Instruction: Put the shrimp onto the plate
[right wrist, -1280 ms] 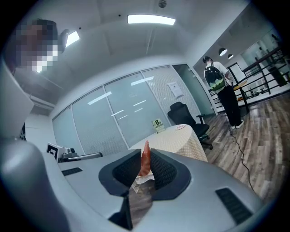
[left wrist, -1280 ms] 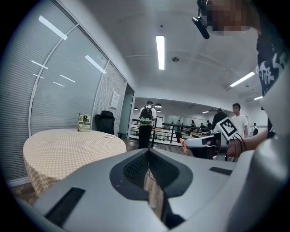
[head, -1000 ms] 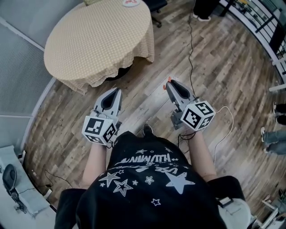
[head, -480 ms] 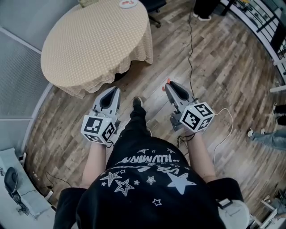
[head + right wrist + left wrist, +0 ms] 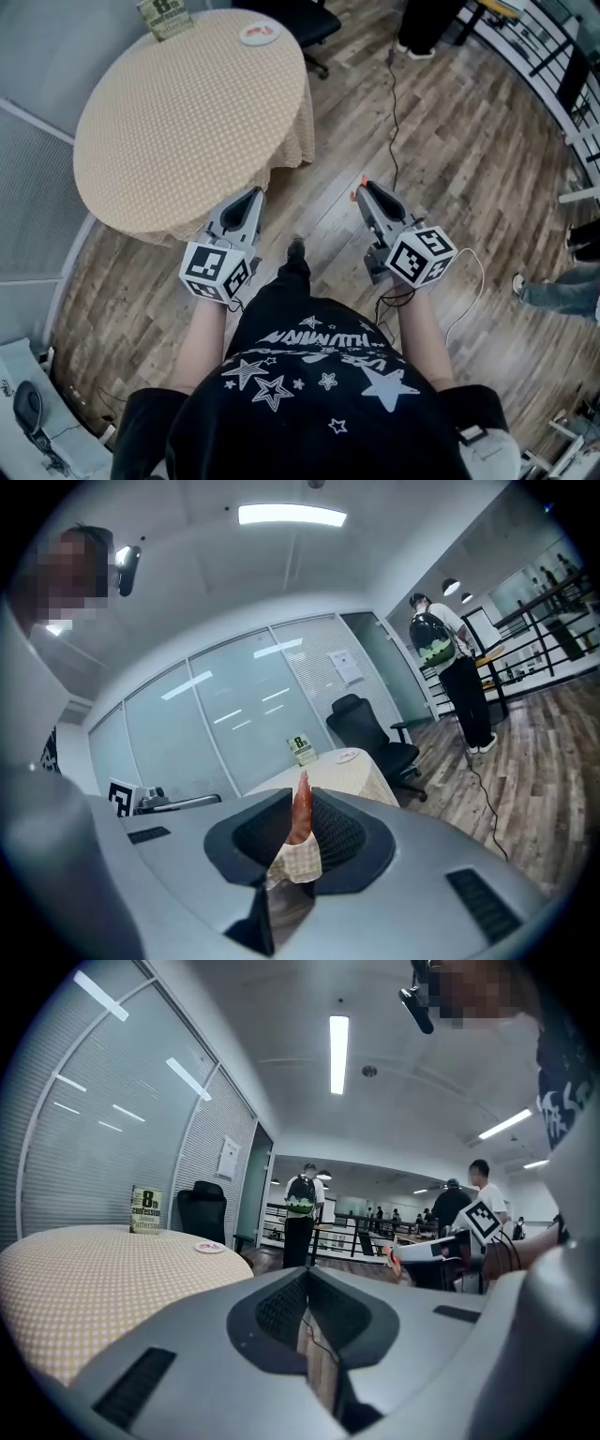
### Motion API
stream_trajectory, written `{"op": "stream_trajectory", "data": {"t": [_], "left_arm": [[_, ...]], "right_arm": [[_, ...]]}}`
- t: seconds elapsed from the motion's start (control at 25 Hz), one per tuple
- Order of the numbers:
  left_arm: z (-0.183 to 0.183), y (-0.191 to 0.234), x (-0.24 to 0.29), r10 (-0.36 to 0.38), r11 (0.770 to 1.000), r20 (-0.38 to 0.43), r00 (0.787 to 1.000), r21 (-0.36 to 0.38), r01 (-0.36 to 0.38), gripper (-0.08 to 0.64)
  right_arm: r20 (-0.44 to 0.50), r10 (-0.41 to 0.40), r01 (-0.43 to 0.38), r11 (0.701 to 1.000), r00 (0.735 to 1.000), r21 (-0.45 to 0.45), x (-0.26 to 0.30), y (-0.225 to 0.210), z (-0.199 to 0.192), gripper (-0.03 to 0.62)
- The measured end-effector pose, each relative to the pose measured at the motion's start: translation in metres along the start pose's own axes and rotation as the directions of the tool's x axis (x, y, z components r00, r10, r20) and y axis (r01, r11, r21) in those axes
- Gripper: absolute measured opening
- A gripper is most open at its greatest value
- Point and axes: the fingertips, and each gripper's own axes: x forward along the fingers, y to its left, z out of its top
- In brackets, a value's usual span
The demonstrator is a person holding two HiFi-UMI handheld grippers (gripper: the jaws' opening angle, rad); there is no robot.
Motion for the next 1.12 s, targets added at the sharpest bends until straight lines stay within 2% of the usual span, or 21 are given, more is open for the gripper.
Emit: {"op": "stream_trajectory", "data": {"t": [0.4, 0.68, 0.92, 1.12], "left_arm": [[0.017, 0.062, 0.070, -0.033, 0.999, -0.017, 0.999, -0.006, 0.033, 0.009], [0.020, 0.092, 0.096, -0.063, 0.998, -0.017, 0.998, -0.026, 0.062, 0.009], [0.035, 0.100, 0.126, -0.117, 0.993, 0.004, 0.993, -0.009, 0.117, 0.009], [0.043, 0.103, 0.141, -0.128, 0.992, 0.006, 0.992, -0.020, 0.128, 0.009]], "right_arm": [[-0.005, -0.025, 0.025, 1.000, 1.000, 0.001, 0.077, -0.031, 0.035, 0.071], [-0.011, -0.058, 0.058, 0.998, 0.998, -0.006, 0.102, -0.042, 0.047, 0.071], [0.006, -0.090, 0.090, 0.995, 0.996, -0.034, 0.113, -0.055, 0.069, 0.071], [0.000, -0.106, 0.106, 0.994, 0.994, -0.021, 0.119, -0.067, 0.073, 0.071]]}}
